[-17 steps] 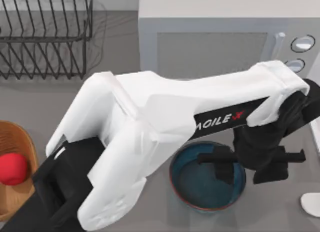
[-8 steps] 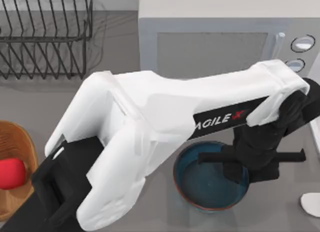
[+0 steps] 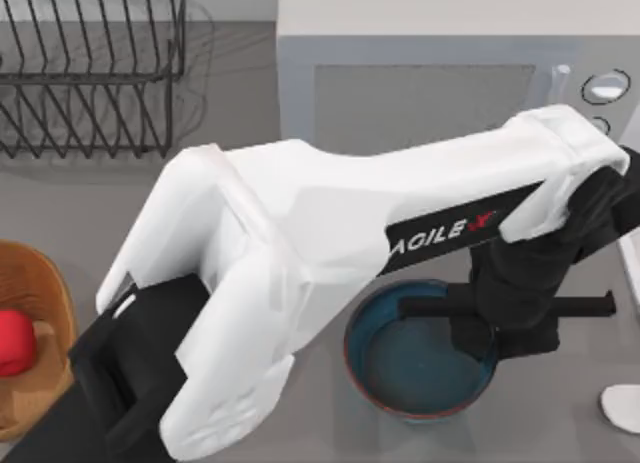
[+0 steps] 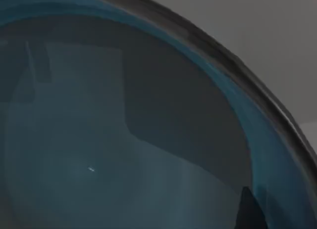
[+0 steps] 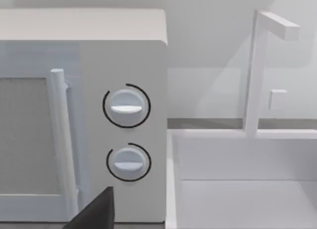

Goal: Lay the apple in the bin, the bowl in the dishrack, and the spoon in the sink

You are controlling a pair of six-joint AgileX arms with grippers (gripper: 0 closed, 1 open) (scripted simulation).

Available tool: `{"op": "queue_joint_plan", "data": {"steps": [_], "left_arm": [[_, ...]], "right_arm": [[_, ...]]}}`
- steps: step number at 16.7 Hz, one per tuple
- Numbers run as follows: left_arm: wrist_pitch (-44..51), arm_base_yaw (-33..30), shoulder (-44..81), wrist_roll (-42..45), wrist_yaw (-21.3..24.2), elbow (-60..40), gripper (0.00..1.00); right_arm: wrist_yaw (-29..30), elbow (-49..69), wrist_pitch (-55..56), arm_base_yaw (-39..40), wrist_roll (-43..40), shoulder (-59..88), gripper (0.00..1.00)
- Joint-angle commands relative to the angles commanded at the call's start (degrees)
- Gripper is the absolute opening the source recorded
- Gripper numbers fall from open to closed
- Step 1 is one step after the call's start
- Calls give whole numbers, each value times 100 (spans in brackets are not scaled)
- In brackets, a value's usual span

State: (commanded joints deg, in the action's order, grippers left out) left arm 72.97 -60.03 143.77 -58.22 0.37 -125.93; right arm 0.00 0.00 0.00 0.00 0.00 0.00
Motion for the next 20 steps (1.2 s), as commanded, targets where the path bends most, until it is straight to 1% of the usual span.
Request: {"op": "queue_joint_plan", "data": {"steps": [2, 6, 9, 11, 16, 18, 20], "left_arm": [[471, -1, 101, -20, 2, -575, 0], [1602, -7, 298, -20, 4, -2073, 0], [2220, -3, 391, 2, 6, -2720, 0], [2347, 1, 410, 10, 6, -2849, 0], [2295, 58, 324, 48, -3, -2780, 0], [2088, 305, 26, 197, -37, -2477, 0], [1700, 741, -504, 443, -72, -1932, 0]], "right_arm": [[0, 0, 0, 0, 0, 0, 100], [0, 0, 0, 0, 0, 0, 100], [0, 0, 0, 0, 0, 0, 100], [0, 0, 0, 0, 0, 0, 100], [0, 0, 0, 0, 0, 0, 100], [0, 0, 0, 0, 0, 0, 100], [0, 0, 0, 0, 0, 0, 100]]}}
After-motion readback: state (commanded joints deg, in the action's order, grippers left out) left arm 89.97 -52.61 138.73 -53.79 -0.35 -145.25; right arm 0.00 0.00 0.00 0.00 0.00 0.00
